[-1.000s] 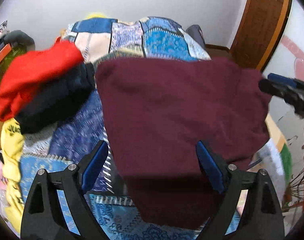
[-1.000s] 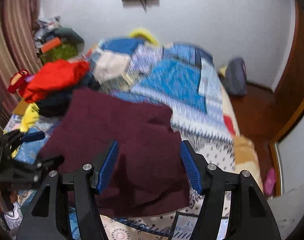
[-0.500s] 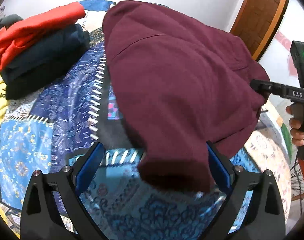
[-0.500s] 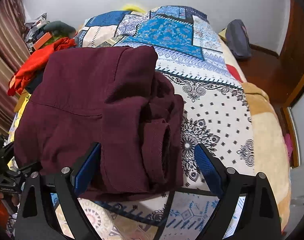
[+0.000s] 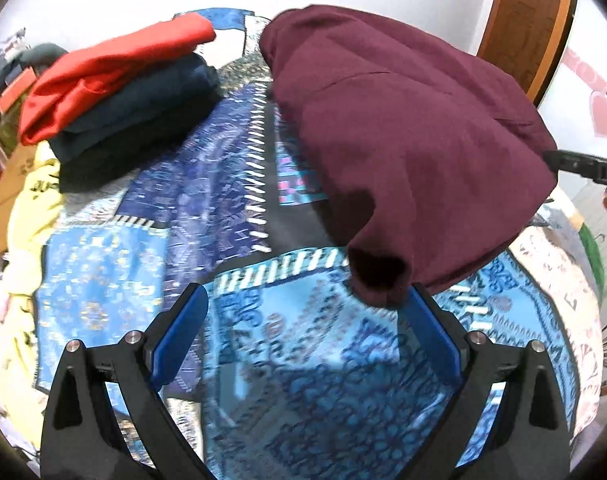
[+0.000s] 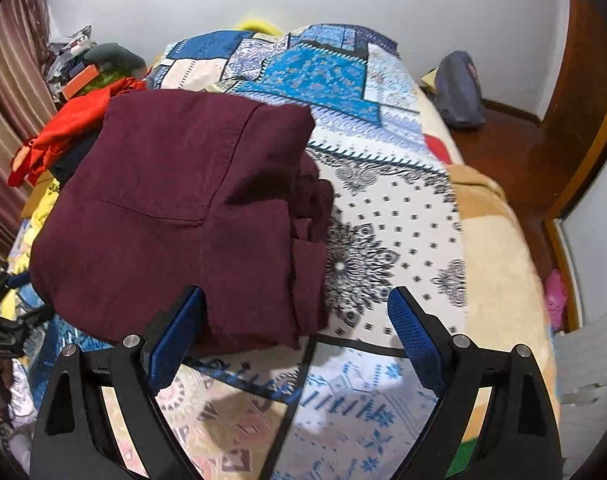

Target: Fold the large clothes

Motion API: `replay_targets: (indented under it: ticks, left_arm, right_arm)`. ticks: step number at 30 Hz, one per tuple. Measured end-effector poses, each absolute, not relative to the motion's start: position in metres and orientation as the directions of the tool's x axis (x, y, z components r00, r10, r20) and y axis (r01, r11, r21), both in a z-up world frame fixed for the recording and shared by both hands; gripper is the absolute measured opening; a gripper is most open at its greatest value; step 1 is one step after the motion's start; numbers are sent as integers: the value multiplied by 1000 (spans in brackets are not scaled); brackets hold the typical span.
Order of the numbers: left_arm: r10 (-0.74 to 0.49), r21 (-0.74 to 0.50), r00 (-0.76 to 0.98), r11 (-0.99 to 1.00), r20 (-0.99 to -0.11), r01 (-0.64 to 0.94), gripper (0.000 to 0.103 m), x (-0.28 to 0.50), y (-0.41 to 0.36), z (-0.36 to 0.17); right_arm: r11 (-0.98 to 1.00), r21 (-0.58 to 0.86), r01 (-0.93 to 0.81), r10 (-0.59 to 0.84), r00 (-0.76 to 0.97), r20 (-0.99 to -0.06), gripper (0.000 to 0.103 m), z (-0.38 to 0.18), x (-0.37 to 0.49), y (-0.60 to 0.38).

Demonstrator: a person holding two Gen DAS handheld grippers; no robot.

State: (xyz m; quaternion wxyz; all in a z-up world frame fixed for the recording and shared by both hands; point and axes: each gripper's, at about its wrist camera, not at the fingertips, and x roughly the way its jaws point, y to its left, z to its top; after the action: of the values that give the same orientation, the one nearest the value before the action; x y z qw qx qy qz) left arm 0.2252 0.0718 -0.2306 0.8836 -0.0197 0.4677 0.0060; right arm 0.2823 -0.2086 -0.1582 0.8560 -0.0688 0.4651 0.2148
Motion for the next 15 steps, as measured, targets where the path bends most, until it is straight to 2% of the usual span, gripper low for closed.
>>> replay_targets:
  ticks: [2,4,6,11,15]
  left_arm:
    - [82,48,559,996,-825,-75,99,221,78,-228]
    - [214,163,541,976,-813,-141,99,218,91,-228]
    - [226,155,536,972,-813,-175,99,213,107,-225]
    - [247,127,545,961,-801,-247,99,217,131,-209]
    - [208,60,592,964,-778,-260,99,235,131,-192]
  right_arm:
    - [911,42,-411,266,504,-822,90,-152,278,-213]
    - [935,-92,-343,129,570,-811,90,-146,275,-218]
    - [939,-115,-325,105,586,-803,90,-138,273,-230]
    - [933,-72,-352,172,615,-769,90,-111,271,-235]
    - [916,-28,-401,248,620,-744,90,-95,274,-221]
